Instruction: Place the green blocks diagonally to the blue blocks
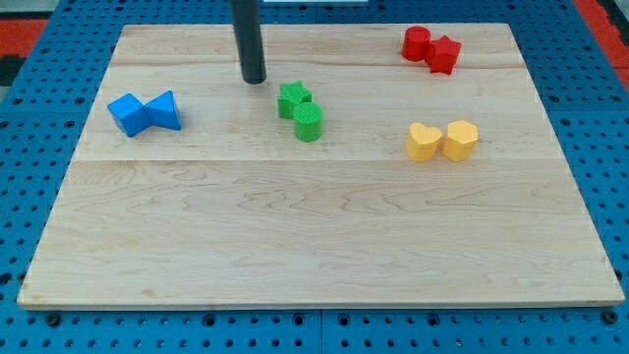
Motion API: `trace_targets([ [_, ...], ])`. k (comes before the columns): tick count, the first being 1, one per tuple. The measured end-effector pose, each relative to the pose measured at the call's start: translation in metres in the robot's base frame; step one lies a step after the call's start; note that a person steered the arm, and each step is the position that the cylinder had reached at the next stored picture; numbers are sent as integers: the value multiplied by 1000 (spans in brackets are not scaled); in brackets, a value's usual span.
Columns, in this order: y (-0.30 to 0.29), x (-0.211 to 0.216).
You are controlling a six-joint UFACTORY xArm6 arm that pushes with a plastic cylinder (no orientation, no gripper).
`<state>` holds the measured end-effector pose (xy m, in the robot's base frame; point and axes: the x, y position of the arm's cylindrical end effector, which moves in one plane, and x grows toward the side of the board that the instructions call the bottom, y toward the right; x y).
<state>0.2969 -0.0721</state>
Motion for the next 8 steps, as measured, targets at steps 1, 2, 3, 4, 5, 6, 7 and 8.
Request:
trace_targets([
  [1, 9, 18],
  [2, 2, 27],
  [3, 34, 27],
  [4, 40, 27],
  [5, 65, 27],
  [6, 87, 48],
  [7, 87, 65],
  [8, 126, 71],
])
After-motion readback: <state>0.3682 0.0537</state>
